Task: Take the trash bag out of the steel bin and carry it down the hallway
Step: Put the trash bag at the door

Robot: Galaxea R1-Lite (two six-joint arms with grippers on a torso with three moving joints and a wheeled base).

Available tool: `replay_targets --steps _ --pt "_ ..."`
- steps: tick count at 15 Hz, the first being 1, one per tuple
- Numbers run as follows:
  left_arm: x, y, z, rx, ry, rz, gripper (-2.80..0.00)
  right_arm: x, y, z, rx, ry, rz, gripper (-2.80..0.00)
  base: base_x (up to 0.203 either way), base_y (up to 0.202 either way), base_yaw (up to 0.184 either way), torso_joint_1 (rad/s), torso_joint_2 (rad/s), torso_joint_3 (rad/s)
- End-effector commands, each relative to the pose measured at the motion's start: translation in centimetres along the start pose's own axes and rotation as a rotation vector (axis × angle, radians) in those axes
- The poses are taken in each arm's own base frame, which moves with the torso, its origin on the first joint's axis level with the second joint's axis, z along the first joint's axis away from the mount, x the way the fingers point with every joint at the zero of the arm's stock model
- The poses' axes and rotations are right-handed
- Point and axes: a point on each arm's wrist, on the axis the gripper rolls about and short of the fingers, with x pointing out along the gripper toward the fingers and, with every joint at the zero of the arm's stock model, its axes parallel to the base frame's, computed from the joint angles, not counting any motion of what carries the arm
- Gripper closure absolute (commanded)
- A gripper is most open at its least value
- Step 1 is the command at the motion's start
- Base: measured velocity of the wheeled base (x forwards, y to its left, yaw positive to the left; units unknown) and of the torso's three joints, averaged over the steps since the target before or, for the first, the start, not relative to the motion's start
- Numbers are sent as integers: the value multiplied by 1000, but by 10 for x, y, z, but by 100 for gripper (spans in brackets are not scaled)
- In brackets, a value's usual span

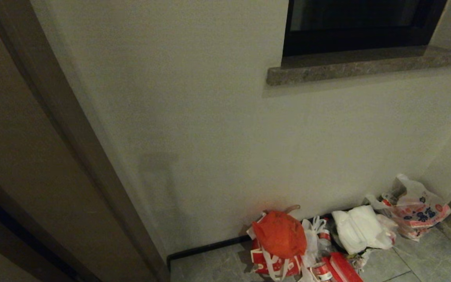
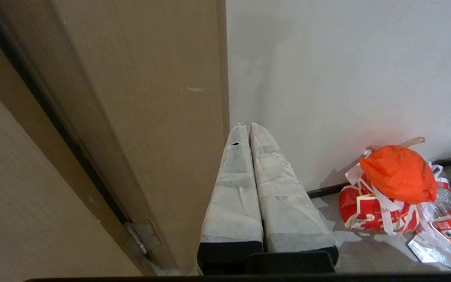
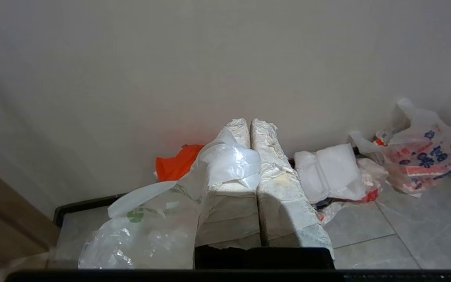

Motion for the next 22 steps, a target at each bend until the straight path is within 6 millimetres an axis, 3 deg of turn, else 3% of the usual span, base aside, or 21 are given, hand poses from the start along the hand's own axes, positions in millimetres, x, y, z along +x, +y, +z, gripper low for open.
replay_targets --steps 1,7,22 --pt "0 0 0 0 1 1 0 0 0 -1 -3 1 1 0 0 0 0 0 0 0" --pt "0 0 -1 -3 3 1 0 0 0 -1 -3 1 0 0 0 0 0 0 0 -16" --pt "0 0 -1 -2 3 1 0 0 0 -1 -5 1 0 0 0 0 0 2 3 -189"
